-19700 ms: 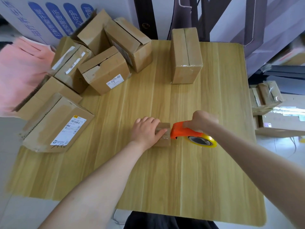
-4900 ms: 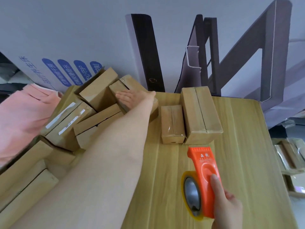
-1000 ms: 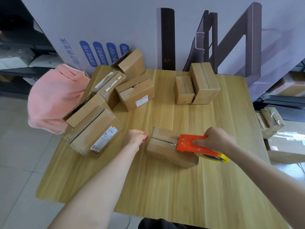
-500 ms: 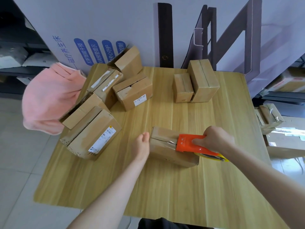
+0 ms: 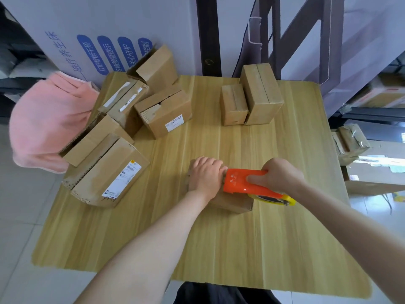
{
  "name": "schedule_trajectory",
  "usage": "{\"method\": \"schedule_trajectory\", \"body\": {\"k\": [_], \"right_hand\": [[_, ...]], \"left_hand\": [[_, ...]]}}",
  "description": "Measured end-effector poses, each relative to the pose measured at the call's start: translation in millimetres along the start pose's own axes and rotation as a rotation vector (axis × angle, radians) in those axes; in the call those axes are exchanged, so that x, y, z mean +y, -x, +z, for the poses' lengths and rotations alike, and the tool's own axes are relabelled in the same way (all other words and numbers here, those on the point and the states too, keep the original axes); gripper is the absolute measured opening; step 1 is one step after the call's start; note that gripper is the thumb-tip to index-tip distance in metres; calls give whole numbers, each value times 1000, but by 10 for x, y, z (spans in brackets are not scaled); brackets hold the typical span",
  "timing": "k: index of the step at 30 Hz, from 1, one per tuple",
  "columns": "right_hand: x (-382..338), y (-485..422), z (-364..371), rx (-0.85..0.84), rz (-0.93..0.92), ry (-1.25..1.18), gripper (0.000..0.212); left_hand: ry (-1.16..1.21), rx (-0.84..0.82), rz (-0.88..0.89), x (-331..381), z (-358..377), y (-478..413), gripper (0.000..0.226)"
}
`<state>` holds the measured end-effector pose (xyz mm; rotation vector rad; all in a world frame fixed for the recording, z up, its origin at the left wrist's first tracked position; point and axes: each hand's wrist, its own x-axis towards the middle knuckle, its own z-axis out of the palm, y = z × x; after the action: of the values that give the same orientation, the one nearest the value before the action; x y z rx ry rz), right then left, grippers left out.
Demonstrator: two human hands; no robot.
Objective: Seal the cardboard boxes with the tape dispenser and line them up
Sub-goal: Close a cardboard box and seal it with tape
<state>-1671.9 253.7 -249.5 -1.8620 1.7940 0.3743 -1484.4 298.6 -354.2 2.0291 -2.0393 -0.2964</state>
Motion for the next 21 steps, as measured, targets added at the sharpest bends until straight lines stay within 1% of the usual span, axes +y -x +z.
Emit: {"method": "schedule_trajectory", "body": {"k": [3, 6, 9, 17, 19, 21], "right_hand": [[153, -35, -23, -52, -66, -109, 46], [318, -29, 17, -59, -160, -178, 39], [547, 0, 66, -69, -231, -194, 34], [1432, 46, 73, -80, -137, -282, 28], [1572, 69, 79, -83, -110, -265, 30], [1544, 71, 97, -69, -79, -178, 32]], "left_hand": [[-74, -14, -4, -25, 55, -25, 40], [-99, -39, -22, -16, 44, -34, 47], [-107, 6, -27, -10, 52, -23, 49], [-126, -2, -33, 4, 62, -16, 44], [-129, -11, -35, 16, 58, -17, 45], [-145, -22, -37, 37, 49, -26, 46]]}}
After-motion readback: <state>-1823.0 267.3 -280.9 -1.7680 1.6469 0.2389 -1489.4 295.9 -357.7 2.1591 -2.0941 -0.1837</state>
